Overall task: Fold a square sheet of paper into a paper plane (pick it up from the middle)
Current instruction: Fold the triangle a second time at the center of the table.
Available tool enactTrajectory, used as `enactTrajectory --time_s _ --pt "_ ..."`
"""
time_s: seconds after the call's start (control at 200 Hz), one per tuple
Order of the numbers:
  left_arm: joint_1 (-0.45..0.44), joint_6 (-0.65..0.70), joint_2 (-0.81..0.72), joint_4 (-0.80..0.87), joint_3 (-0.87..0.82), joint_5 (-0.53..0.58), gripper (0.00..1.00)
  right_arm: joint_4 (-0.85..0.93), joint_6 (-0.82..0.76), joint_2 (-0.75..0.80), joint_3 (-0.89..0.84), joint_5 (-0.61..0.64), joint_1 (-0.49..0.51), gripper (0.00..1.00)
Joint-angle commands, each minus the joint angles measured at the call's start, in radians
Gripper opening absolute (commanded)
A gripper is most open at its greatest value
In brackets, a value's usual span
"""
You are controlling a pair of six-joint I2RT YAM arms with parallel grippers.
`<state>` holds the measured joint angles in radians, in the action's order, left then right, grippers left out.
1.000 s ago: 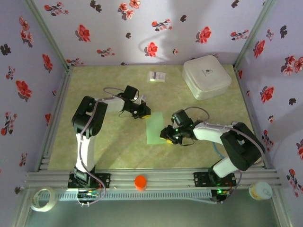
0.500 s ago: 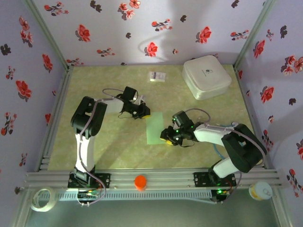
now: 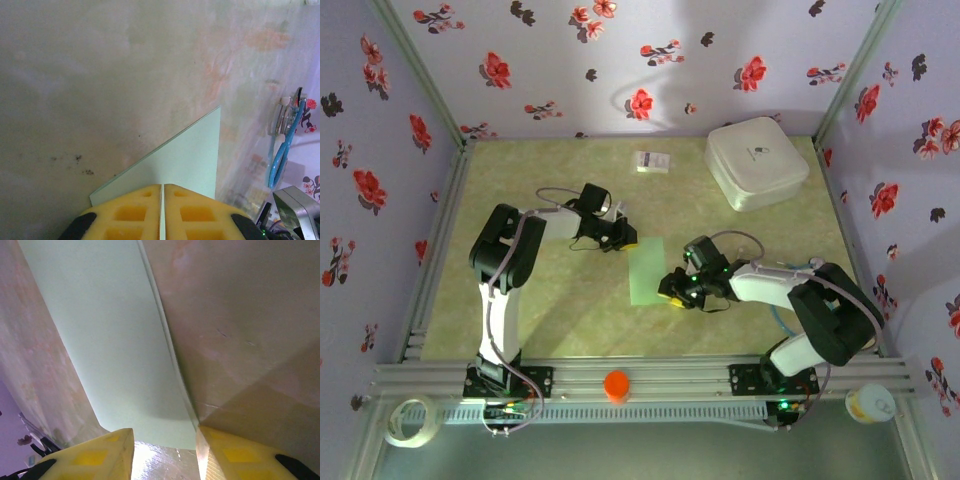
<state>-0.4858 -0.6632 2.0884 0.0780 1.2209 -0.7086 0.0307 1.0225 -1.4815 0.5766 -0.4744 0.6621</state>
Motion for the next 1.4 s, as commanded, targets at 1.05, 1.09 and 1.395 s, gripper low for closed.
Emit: enactTrajectory --time_s 1.05,1.09,1.395 --pt "0.004 -0.018 0.025 0.068 -0.040 0.032 0.10 0.084 -0.035 -0.009 0.029 0.040 0.020 0.38" --pt "0.004 -0.017 0.025 0.068 -0.040 0.032 0.10 0.085 -0.034 -0.017 0.028 0.040 0.021 0.39" --pt "0.004 -0.022 0.027 0.063 -0.041 0.030 0.10 0.000 -0.023 -0.063 0.042 0.000 0.030 0.36"
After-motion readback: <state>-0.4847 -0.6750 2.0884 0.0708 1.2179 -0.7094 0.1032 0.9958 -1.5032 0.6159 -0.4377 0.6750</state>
